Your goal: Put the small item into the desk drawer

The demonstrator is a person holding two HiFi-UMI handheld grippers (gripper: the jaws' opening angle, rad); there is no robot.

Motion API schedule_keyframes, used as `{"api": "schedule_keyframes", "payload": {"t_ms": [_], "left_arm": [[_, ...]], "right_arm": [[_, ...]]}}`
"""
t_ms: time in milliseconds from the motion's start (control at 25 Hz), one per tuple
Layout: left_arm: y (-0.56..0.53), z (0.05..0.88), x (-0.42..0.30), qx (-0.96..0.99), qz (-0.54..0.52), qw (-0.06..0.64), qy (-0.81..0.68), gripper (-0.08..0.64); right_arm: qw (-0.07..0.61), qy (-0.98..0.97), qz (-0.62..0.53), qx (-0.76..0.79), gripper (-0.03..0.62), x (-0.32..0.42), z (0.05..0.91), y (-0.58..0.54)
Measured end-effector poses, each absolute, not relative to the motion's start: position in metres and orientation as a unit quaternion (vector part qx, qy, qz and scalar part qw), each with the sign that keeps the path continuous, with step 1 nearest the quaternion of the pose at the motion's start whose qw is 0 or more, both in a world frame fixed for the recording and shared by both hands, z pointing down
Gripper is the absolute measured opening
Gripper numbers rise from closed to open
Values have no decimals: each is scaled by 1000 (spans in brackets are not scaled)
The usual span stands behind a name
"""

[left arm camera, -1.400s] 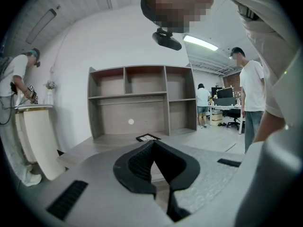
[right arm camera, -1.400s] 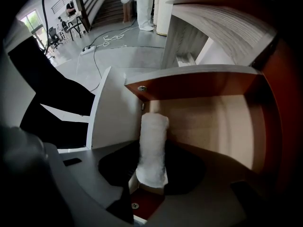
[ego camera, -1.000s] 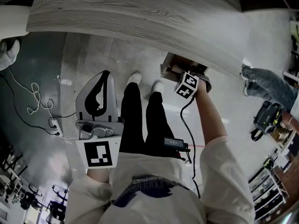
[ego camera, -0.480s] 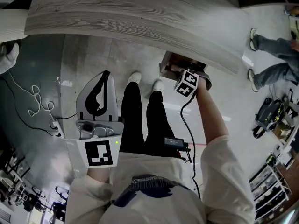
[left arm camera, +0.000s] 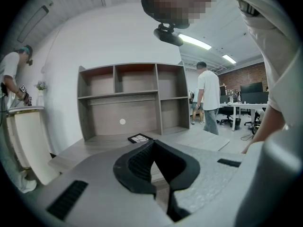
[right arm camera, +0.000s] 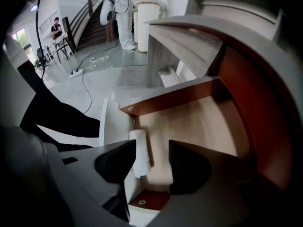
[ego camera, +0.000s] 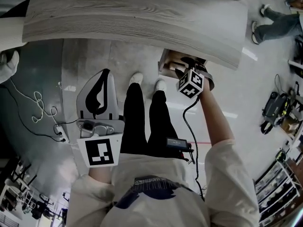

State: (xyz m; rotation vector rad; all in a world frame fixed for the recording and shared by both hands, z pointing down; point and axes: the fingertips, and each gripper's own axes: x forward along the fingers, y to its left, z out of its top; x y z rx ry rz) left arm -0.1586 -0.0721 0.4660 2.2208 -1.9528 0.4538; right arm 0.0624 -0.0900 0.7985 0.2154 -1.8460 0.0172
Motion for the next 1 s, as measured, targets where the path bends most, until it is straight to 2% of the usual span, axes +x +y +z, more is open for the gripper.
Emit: {"api": "schedule_keyframes", "payload": {"t_ms": [320,560,800,1000], "left_arm": [[-82,416,-125,762,121,43,-634,6],[-95,350,-89,783,71,5,-617,6],[-89,289,-59,802,29,-25,-596,6],[-88,245,-42,814,-6,-46,-580,6]], "right_arm": [[471,-843,55,255,210,85,687,-103],[310,-853,90,410,206,120,548,-115],[145,-841,71,516,201,160,389,-102],[47,-831,46,553,179,174,295,-83]]}}
